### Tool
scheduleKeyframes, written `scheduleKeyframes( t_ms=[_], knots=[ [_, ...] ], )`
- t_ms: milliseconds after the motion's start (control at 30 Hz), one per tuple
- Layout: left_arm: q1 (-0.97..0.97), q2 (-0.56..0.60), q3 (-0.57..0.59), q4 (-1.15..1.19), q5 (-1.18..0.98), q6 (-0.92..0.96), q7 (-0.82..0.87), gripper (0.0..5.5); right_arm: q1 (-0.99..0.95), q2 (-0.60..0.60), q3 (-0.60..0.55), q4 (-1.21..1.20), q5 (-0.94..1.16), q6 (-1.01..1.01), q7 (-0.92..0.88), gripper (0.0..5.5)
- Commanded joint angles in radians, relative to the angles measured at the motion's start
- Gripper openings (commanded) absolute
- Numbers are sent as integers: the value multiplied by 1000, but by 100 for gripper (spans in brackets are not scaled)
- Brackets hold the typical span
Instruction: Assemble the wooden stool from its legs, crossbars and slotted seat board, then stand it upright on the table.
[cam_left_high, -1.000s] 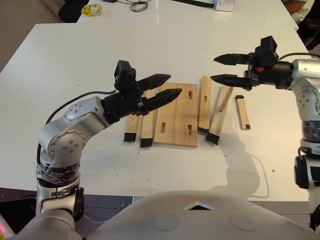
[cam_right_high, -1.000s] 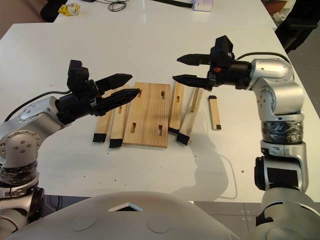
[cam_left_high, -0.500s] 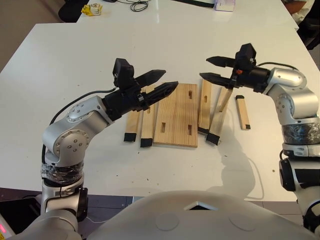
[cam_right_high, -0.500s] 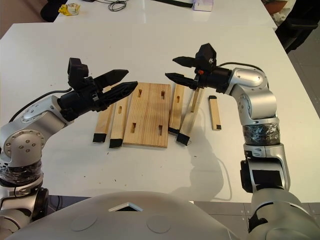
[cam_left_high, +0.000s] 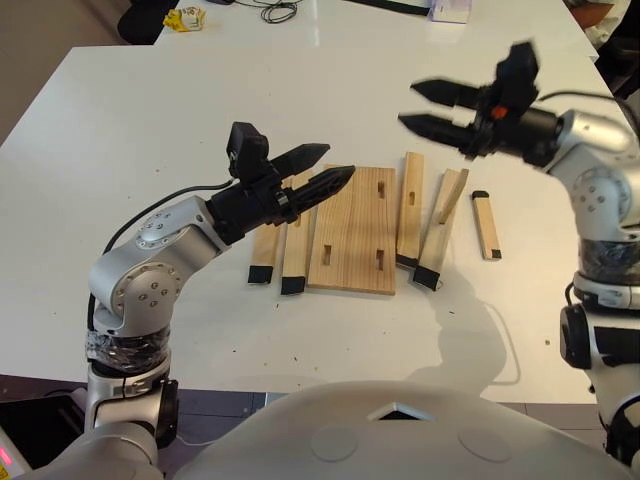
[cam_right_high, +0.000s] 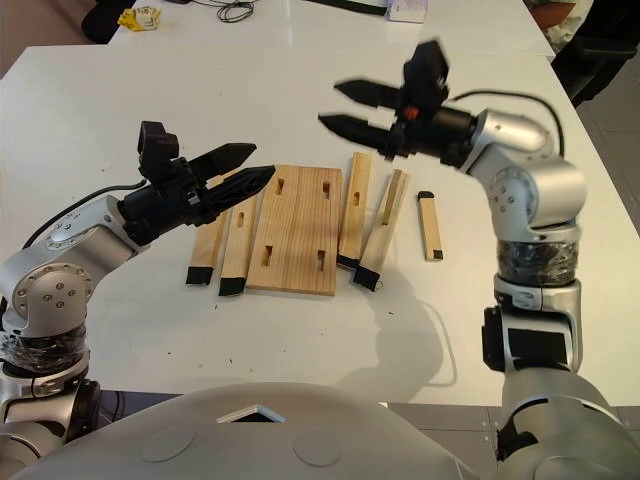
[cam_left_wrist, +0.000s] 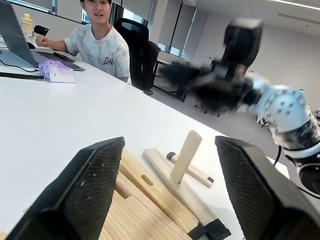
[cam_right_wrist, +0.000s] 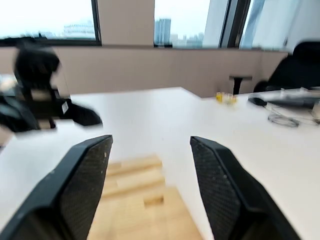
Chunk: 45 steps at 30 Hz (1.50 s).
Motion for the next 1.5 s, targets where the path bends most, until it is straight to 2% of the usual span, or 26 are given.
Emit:
scheduleKeyframes(
  t_ms=[33, 100, 233, 467, 567, 700, 800, 867, 967, 1067, 1133, 1333, 1500],
  knots=[
    [-11, 11, -2, 2, 5, 10, -5, 335, 142, -44, 111, 133, -173, -149, 20, 287],
    [-8, 14, 1, 0, 5, 12, -7, 335, 169, -47, 127, 176, -201, -201, 26, 287],
    [-7, 19, 3, 2, 4, 14, -15, 335, 152, -26, 78, 138, -125, -169, 13, 287],
    [1, 13, 7, -3, 6, 7, -4, 335, -28, 17, -116, 16, 162, 68, -78, 287],
    [8, 7, 8, -7, 9, 2, 2, 335, -126, 17, -212, -33, 348, 236, -139, 287],
    [22, -2, 12, -14, 11, -5, 9, 335, -236, 10, -335, -73, 757, 489, -264, 287],
    [33, -5, 20, -18, 14, -10, 14, 335, -217, -49, -347, -106, 1006, 620, -295, 287],
    [42, -5, 27, -22, 12, -11, 18, 335, -135, -120, -330, -169, 1049, 695, -228, 287],
    [51, -5, 36, -24, 13, -13, 22, 335, 87, -261, -257, -316, 889, 708, -11, 287],
    [61, -10, 32, -35, 12, -16, 30, 335, 259, -405, -136, -340, 620, 529, 227, 287],
    [69, -14, 29, -40, 15, -19, 32, 335, 311, -442, -56, -308, 455, 395, 302, 287],
    [79, -22, 24, -49, 18, -18, 40, 335, 363, -377, 91, -267, 160, 133, 281, 287],
    [87, -29, 16, -56, 20, -19, 48, 335, 387, -299, 145, -221, 18, -7, 212, 287]
  ],
)
